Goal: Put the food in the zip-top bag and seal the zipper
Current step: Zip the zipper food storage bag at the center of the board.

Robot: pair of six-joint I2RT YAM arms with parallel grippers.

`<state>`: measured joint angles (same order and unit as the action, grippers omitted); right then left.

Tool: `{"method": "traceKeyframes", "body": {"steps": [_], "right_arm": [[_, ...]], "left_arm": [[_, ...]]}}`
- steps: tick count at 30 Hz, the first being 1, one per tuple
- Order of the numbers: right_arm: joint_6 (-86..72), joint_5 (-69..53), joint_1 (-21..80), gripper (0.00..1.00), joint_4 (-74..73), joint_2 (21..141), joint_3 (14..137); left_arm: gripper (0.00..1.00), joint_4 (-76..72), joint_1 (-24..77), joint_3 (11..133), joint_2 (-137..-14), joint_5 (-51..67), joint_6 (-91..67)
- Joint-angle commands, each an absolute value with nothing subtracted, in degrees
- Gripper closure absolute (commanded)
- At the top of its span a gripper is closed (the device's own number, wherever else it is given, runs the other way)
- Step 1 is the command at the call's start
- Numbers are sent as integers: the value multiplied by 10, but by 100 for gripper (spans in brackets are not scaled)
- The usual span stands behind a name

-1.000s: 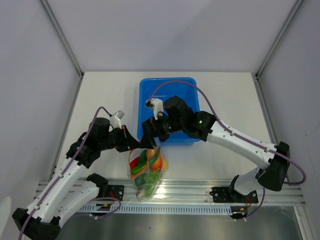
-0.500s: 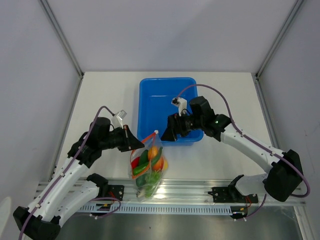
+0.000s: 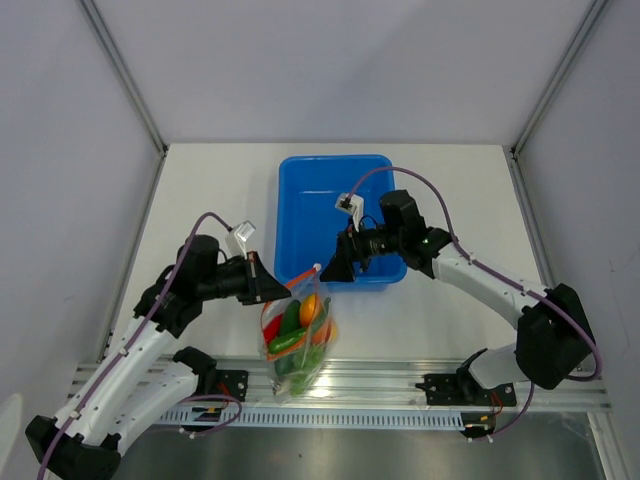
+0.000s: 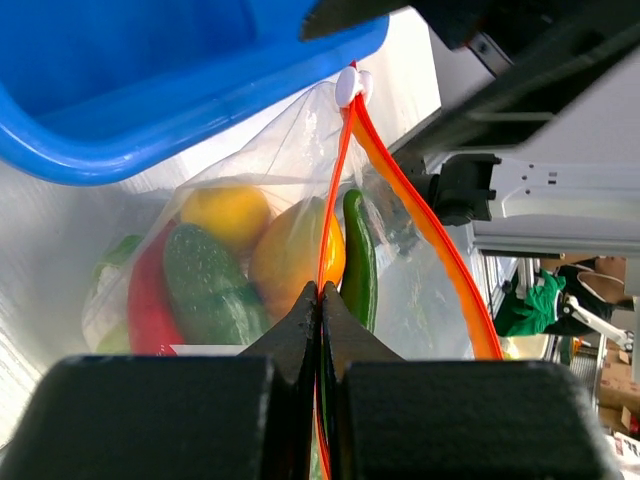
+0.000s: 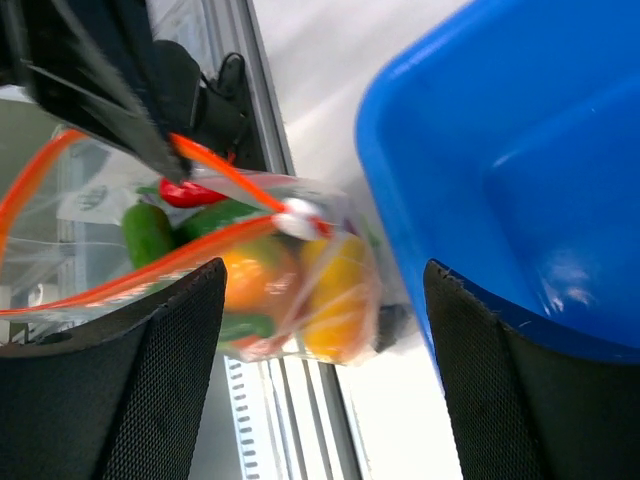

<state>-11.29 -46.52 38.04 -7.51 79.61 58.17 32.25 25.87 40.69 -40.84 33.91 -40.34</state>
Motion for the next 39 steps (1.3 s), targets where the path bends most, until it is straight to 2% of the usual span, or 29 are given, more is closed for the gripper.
{"method": "traceKeyframes", "body": {"steps": [1,12,23,39], "right_arm": [[-68,-524,361,20,-46,819,577],[-55,-609,359,29,31,829,570],[-63,-638,373,40,48,875,590],[-51,-643,382,40,38,892,631]], "left_arm": [[99,299,262,406,-401,371,-388],[100,295,262,406,-404,381,-392],[100,293,262,398,-399,380,-397],[99,295,262,397,-401,388,-393]]}}
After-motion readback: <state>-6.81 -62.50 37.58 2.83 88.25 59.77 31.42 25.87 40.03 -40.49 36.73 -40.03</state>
